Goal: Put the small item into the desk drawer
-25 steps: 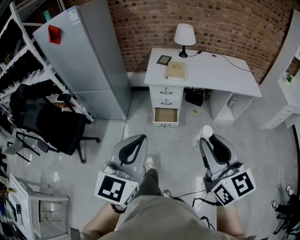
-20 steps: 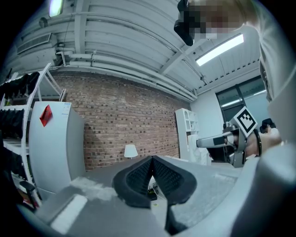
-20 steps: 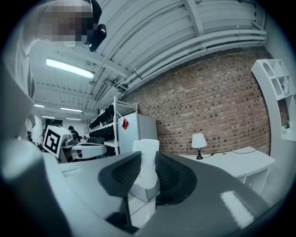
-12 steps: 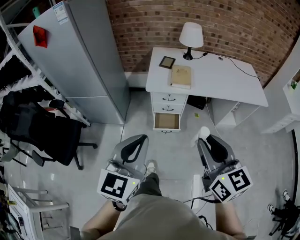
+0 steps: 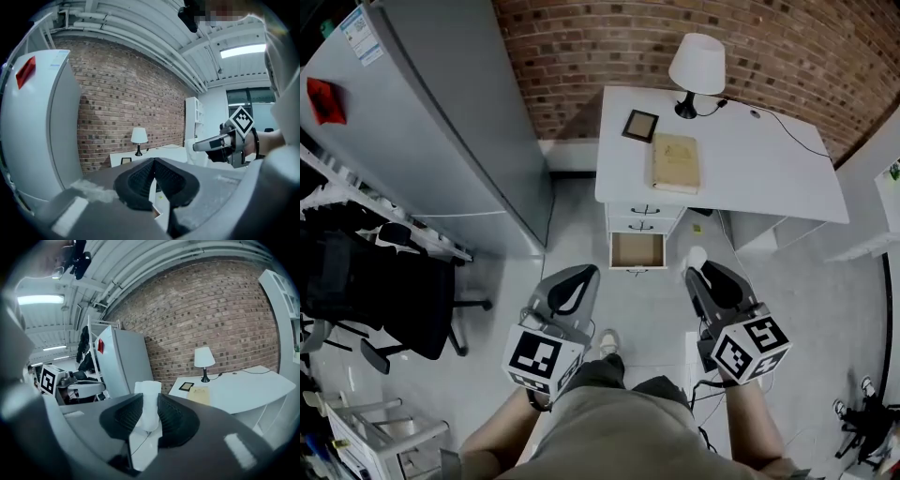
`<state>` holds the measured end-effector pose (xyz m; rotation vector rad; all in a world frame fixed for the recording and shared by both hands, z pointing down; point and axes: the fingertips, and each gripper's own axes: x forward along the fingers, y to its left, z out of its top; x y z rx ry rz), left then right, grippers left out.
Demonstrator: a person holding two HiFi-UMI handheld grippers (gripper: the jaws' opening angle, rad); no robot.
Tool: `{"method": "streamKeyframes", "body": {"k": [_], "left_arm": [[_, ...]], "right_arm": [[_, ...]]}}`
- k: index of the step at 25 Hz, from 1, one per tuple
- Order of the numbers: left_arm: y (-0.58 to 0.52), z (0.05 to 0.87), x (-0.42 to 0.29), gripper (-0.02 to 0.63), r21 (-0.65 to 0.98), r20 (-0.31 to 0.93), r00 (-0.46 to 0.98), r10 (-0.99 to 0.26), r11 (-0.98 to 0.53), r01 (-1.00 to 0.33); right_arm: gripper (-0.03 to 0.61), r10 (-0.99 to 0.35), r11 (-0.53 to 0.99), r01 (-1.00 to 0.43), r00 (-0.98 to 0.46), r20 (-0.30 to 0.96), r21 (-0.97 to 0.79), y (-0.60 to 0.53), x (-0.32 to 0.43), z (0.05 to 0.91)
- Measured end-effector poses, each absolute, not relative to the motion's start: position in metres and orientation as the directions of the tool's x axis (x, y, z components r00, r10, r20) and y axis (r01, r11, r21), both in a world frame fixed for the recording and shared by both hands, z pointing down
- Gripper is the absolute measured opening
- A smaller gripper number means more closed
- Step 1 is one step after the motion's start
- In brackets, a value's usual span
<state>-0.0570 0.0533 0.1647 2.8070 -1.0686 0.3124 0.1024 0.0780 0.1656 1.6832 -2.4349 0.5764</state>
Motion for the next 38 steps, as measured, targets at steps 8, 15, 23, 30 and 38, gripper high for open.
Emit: {"method": "streamKeyframes", "body": {"k": [8,15,23,30,38], "left_arm": [[-0.014,0.224,-0.059,0.003,0.09,0.317,0.718,-0.62,-0.734,-0.673],[-0.057,0.293,-0.048,0.002,0.139,0.394,0.68,-0.618,-0.691,-0.709],[-0.1,0.404,-0.028,0.002,0.205,0.472,0.617,-0.629,-0.602,-0.771],[-0.126,0.518,-0.013,0.002,0.287,0.535,0.6,-0.594,-0.54,-0.791],[-0.156,0.649,-0.003,0.002,0.303,0.551,0.588,-0.592,-0.515,-0.802]], "right_arm": [[0.104,-0.819,0.248,-0.916,-0.372,0.436,-0.316,0.005,0.107,0.243],[0.104,-0.742,0.225,-0.906,-0.397,0.54,-0.358,-0.044,0.114,0.333],[0.104,-0.631,0.232,-0.896,-0.435,0.643,-0.379,-0.091,0.136,0.47],[0.105,-0.541,0.272,-0.885,-0.465,0.7,-0.378,-0.126,0.144,0.596],[0.106,-0.487,0.308,-0.884,-0.464,0.74,-0.351,-0.156,0.146,0.737]]}}
